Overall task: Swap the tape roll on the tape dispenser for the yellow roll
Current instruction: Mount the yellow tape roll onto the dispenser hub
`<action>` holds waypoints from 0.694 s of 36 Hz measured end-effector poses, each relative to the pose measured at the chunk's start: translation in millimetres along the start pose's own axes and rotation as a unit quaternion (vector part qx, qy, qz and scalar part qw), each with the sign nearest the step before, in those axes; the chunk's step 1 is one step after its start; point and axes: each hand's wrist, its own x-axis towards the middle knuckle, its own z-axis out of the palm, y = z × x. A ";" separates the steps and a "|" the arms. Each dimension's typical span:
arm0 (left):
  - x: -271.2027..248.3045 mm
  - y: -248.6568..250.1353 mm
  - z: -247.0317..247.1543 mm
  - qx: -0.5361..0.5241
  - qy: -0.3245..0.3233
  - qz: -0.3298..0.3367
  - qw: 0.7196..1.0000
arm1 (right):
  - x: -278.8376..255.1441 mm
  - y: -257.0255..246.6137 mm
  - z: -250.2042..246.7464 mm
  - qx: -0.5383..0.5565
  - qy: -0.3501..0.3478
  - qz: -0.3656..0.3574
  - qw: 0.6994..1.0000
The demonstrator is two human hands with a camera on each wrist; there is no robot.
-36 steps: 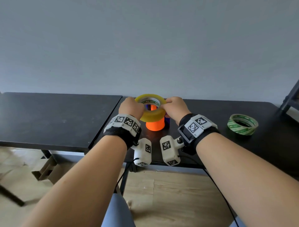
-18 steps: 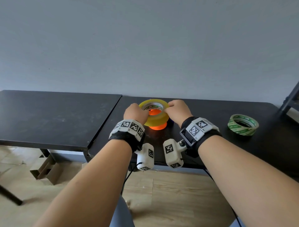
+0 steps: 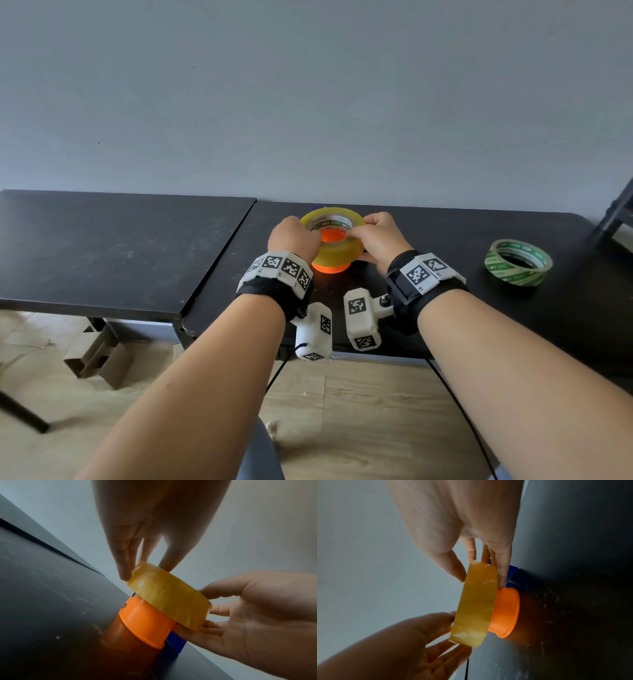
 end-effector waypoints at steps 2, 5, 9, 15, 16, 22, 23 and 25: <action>0.7 0.0 0.7 0.004 0.001 0.006 1.000 | 1.0 1.6 0.1 -0.008 0.006 -0.002 1.000; 1.9 -1.4 1.9 0.007 -0.008 0.005 1.000 | 6.6 4.7 1.8 -0.022 0.009 -0.010 1.000; 2.2 -4.4 4.5 0.016 -0.030 -0.004 0.999 | 9.7 5.5 5.7 -0.139 0.039 -0.060 0.988; 2.5 -9.4 9.6 0.031 -0.048 -0.014 0.998 | 9.0 11.4 1.3 -0.261 0.016 -0.089 0.961; 2.8 -10.3 10.1 0.036 -0.049 -0.014 0.998 | 8.1 12.3 0.3 -0.273 0.010 -0.095 0.957; 1.1 -8.5 7.9 0.050 -0.057 -0.012 0.997 | 2.1 13.1 -1.5 -0.332 0.041 -0.144 0.931; 1.0 -8.0 7.1 0.050 -0.058 -0.013 0.997 | 1.9 13.1 -1.7 -0.324 0.053 -0.150 0.933; 0.5 -7.1 5.8 0.053 -0.059 -0.014 0.997 | 1.0 12.3 -2.6 -0.306 0.082 -0.159 0.935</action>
